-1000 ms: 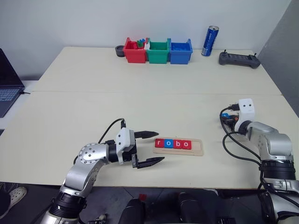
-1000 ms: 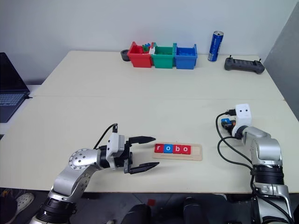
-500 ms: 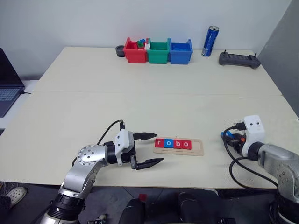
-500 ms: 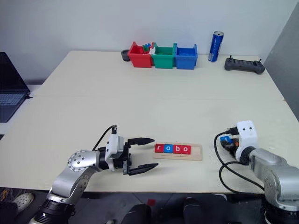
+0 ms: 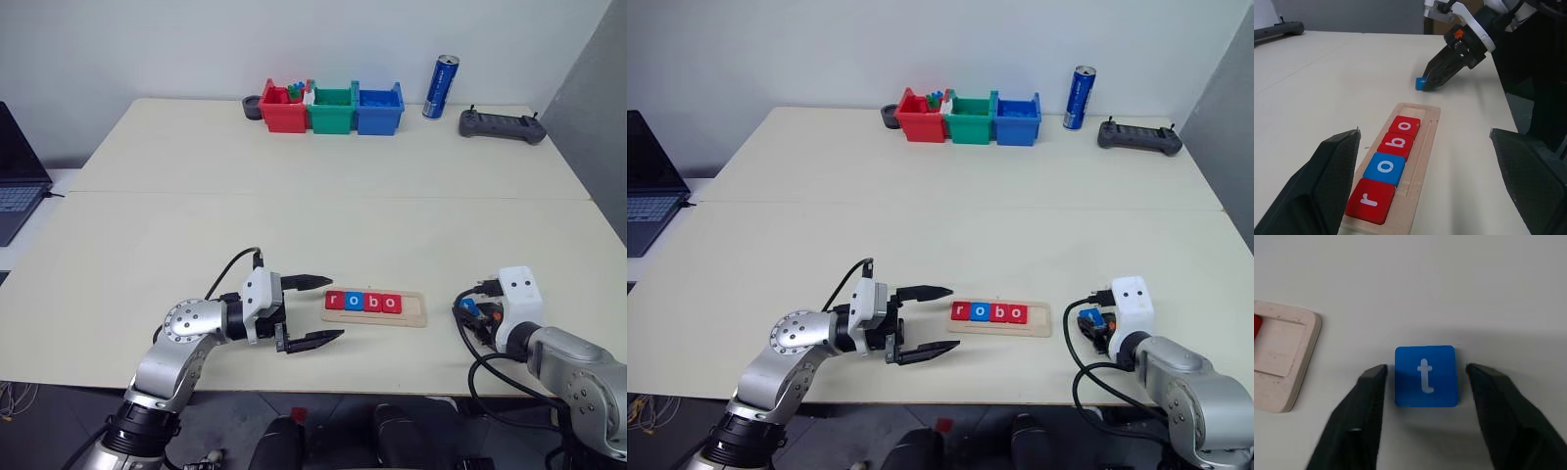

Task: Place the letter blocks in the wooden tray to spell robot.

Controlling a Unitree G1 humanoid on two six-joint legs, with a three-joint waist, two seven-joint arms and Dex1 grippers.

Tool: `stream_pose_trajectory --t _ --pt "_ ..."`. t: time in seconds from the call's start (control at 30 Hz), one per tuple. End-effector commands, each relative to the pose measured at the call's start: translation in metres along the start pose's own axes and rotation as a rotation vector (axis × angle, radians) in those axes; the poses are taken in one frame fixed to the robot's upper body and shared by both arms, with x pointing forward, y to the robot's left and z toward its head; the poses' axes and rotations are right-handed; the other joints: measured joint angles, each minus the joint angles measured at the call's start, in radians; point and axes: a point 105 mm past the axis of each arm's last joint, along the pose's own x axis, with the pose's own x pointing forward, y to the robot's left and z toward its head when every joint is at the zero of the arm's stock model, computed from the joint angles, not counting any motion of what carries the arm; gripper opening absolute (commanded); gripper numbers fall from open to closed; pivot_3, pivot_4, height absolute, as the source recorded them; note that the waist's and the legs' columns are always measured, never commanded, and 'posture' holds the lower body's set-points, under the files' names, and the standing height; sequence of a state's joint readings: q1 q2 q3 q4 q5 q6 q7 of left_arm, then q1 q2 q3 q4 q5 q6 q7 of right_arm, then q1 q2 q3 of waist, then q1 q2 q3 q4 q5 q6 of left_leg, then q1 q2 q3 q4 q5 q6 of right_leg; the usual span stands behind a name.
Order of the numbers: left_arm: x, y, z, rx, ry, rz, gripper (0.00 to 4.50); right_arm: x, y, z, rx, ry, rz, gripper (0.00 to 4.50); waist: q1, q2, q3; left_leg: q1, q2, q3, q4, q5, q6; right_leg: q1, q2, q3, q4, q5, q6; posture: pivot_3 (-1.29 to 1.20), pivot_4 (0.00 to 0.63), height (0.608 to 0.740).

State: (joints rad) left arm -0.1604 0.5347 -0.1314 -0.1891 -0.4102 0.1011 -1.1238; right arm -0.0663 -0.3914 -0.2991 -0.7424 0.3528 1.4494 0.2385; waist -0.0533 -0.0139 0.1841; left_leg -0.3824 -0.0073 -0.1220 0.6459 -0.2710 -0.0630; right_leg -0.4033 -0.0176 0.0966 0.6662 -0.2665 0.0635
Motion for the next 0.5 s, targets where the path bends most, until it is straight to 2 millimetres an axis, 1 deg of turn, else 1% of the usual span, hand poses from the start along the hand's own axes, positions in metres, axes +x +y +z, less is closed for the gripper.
stream_pose_trajectory --t 0.03,0.1,0.27,0.33,0.4,0.43,0.5 --pt "0.001 -0.001 0.007 0.03 -0.015 -0.008 4.5 -0.004 -0.003 0.008 -0.023 -0.036 -0.01 3.84 0.0 0.0 0.0 0.0 0.0 0.0 0.0 0.0 0.0 0.0 0.0 0.0 0.0 0.0 0.0 0.0 0.15 0.74" --pt "0.001 -0.001 0.006 0.032 -0.012 -0.004 4.5 -0.004 -0.003 0.011 -0.033 -0.044 -0.012 4.47 0.0 0.0 0.0 0.0 0.0 0.0 0.0 0.0 0.0 0.0 0.0 0.0 0.0 0.0 0.0 0.0 0.15 0.74" --pt "0.001 -0.002 0.006 0.03 -0.012 -0.007 4.5 -0.006 0.001 0.034 -0.079 -0.123 0.042 4.47 -0.002 0.0 0.0 0.0 0.0 0.0 0.0 0.0 0.0 0.0 0.0 0.0 0.0 0.0 0.0 0.0 0.15 0.74" --pt "0.001 -0.002 0.006 0.032 -0.011 -0.009 4.5 -0.007 0.006 0.044 -0.144 -0.143 0.133 4.47 -0.001 0.0 0.0 0.0 0.0 0.0 0.0 0.0 0.0 0.0 0.0 0.0 0.0 0.0 0.0 0.0 0.15 0.74" --pt "0.001 0.0 0.007 0.039 -0.012 -0.013 4.5 -0.017 0.014 0.053 -0.297 -0.152 0.337 4.47 -0.001 0.0 0.0 0.0 0.0 0.0 0.0 0.0 0.0 0.001 0.0 0.0 -0.001 0.0 0.0 0.0 0.15 0.74" --pt "0.001 0.001 0.007 0.041 -0.012 -0.014 4.5 -0.021 0.015 0.054 -0.347 -0.153 0.401 4.47 -0.001 0.0 0.0 0.0 -0.001 0.001 0.0 0.0 0.0 0.001 -0.001 0.0 -0.002 0.0 0.0 0.0 0.15 0.74" --pt "0.001 0.002 0.007 0.045 -0.011 -0.015 4.5 -0.027 0.007 0.058 -0.455 -0.177 0.493 4.47 0.0 -0.001 0.0 0.0 0.0 0.0 0.0 0.0 0.0 0.002 -0.001 -0.001 -0.003 0.0 0.0 0.0 0.15 0.74"
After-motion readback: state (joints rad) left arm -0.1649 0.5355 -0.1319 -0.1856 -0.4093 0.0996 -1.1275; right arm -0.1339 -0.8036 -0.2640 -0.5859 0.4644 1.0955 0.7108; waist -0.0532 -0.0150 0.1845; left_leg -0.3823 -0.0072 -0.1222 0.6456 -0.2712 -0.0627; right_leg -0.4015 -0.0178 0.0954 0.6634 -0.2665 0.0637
